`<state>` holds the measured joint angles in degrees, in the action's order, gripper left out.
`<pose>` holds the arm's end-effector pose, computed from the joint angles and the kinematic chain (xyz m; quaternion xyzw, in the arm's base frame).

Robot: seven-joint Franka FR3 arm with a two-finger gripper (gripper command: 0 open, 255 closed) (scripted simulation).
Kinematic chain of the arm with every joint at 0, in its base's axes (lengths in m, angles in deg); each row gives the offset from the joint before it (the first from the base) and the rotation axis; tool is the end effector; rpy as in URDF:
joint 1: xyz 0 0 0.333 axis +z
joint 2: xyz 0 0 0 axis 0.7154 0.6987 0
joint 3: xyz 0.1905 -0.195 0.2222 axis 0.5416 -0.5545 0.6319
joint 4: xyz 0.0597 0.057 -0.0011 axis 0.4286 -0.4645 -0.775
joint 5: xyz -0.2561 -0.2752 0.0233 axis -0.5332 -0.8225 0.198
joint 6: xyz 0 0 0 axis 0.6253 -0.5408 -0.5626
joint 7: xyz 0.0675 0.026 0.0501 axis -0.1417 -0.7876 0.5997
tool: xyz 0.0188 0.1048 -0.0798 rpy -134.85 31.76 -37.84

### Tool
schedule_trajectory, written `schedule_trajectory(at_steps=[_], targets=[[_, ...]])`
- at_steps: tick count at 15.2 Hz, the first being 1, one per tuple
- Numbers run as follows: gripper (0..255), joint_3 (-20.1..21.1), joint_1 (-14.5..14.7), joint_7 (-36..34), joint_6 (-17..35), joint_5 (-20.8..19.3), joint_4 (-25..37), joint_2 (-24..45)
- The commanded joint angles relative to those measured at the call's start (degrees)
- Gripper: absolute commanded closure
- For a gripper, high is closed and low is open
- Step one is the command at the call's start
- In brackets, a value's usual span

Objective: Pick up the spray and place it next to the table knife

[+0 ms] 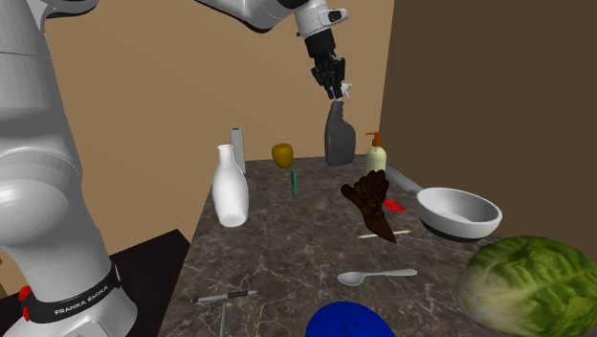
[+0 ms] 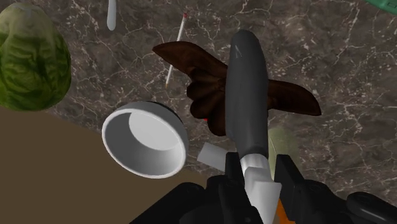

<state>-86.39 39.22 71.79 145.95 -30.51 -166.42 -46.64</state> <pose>0.6013 -0.0618 0.6090 0.9762 -0.1284 0.1456 0.0967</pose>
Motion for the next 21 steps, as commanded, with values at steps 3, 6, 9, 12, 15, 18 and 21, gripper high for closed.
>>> schedule_trajectory(at_steps=[3,6,9,12,15,18,21], targets=[[255,0.06,0.07,0.68,-3.27,0.24,3.81,0.48],[255,0.10,0.13,1.15,-5.69,0.37,6.76,0.98],[255,0.15,0.20,1.61,-8.17,0.47,9.93,1.63],[255,0.20,0.29,2.08,-10.75,0.53,13.36,2.45],[255,0.24,0.39,2.56,-13.43,0.56,17.10,3.47],[255,0.29,0.51,3.05,-16.25,0.55,21.21,4.73],[255,0.33,0.67,3.57,-19.26,0.48,25.81,6.28]])
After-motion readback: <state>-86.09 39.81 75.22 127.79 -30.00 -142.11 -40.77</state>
